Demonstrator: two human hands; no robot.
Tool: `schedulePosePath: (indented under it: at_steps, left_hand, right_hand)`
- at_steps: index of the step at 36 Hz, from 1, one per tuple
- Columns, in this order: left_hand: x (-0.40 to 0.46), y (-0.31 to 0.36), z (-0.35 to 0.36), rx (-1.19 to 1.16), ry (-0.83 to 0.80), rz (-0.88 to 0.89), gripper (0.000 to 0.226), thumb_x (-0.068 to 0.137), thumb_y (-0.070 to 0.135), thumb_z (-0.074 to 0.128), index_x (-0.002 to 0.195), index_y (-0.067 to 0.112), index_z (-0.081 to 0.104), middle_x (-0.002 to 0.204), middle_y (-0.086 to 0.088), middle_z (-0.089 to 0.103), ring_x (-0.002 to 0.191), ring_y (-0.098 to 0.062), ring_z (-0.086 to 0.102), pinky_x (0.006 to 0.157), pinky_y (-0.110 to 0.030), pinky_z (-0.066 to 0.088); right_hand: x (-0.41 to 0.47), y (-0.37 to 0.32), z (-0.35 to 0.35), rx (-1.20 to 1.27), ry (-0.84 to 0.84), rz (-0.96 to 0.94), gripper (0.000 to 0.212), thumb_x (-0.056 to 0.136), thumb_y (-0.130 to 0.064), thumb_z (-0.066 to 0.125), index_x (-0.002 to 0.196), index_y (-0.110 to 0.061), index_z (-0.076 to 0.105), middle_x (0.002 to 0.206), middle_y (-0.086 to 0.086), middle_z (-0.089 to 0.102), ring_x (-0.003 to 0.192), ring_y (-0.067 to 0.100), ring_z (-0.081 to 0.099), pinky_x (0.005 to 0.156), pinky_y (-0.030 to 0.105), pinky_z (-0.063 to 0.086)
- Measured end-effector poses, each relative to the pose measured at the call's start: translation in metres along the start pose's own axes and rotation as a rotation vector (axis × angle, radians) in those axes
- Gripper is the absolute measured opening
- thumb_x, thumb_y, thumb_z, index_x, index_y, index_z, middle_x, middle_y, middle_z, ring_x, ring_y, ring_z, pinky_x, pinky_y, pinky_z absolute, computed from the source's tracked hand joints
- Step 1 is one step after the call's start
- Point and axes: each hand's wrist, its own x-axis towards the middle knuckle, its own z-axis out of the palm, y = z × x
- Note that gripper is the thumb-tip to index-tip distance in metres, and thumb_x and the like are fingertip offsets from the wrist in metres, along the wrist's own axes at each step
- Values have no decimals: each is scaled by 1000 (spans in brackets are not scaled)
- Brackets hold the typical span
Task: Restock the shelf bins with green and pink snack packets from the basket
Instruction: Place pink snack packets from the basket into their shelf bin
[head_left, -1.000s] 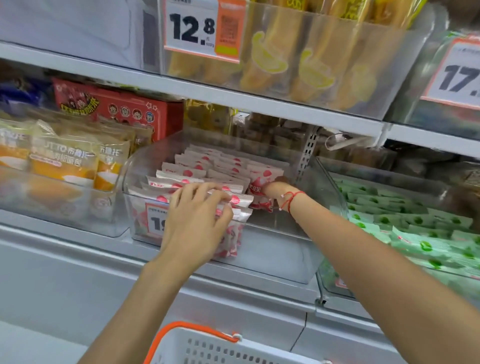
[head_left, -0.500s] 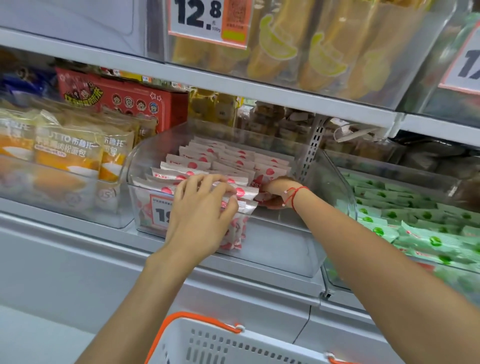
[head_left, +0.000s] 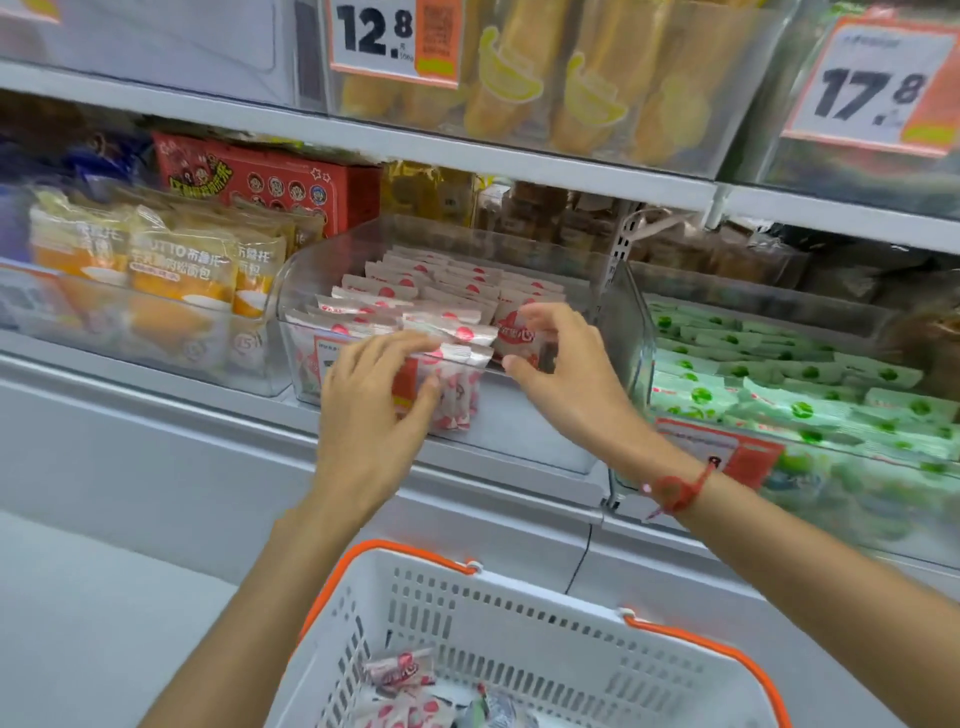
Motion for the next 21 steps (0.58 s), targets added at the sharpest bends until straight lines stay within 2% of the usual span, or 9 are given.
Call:
schedulePosePath:
  at_steps: [2, 4, 7, 9, 12, 14, 17, 19, 21]
  left_hand:
    - [-25, 2, -3, -37, 37, -81, 23, 88, 26, 55, 110, 30, 62, 107, 19, 58, 105, -5, 43, 89, -28, 36]
    - [-51, -2, -2, -67, -5, -209, 19, 90, 24, 59, 106, 33, 63, 102, 19, 59, 101, -6, 47, 80, -29, 39]
    - [-90, -20, 8, -34, -173, -408, 21, 89, 24, 59, 102, 41, 61, 101, 14, 60, 95, -6, 51, 75, -30, 41]
    - [-113, -36, 16, 13, -312, -482, 21, 89, 22, 59, 105, 37, 62, 106, 11, 63, 95, -8, 55, 78, -29, 44]
    - [-153, -62, 30, 71, -557, -614, 23, 92, 15, 55, 112, 25, 62, 113, 10, 63, 94, -10, 55, 79, -25, 43]
    - [-183, -78, 37, 81, -706, -686, 28, 93, 9, 51, 117, 21, 61, 123, 3, 61, 100, -17, 58, 88, -29, 47]
    - [-222, -100, 46, 263, -1005, -658, 41, 95, 9, 43, 133, 24, 50, 140, 2, 50, 119, -21, 53, 99, -31, 43]
    - [-242, -110, 53, 344, -1225, -641, 51, 95, 10, 42, 144, 23, 38, 147, 0, 40, 129, -22, 45, 105, -32, 39]
    - [-260, -119, 59, 386, -1395, -650, 55, 95, 10, 41, 148, 23, 30, 152, -4, 34, 135, -25, 39, 109, -37, 36]
  right_hand:
    - [-26, 0, 0, 38, 40, -95, 30, 87, -17, 62, 114, -24, 50, 105, -11, 50, 102, 8, 41, 79, 16, 31]
    - [-49, 8, 11, 83, 36, -128, 26, 84, -15, 64, 105, -24, 49, 91, -15, 48, 87, 4, 42, 72, 13, 33]
    - [-79, 36, 40, 71, -78, -53, 28, 82, -17, 68, 99, -25, 47, 84, -13, 47, 77, -1, 43, 67, 12, 35]
    - [-98, 59, 63, 69, -220, 59, 27, 82, -18, 67, 99, -23, 47, 83, -11, 48, 72, 1, 44, 63, 17, 35]
    - [-126, 95, 99, 38, -444, 244, 21, 83, -17, 66, 96, -24, 51, 83, -9, 52, 74, 9, 49, 68, 29, 43]
    - [-144, 117, 122, 32, -584, 373, 17, 84, -14, 65, 95, -23, 56, 85, -6, 57, 78, 12, 55, 74, 29, 47]
    - [-167, 143, 154, -34, -751, 444, 13, 88, -15, 59, 99, -16, 65, 99, -1, 63, 89, 15, 58, 80, 27, 48]
    - [-179, 152, 174, -54, -859, 463, 19, 91, -15, 55, 101, -7, 69, 114, 4, 66, 97, 19, 62, 83, 27, 48]
    - [-188, 156, 195, -24, -947, 491, 26, 94, -13, 50, 98, 5, 70, 117, 9, 67, 98, 23, 64, 81, 25, 48]
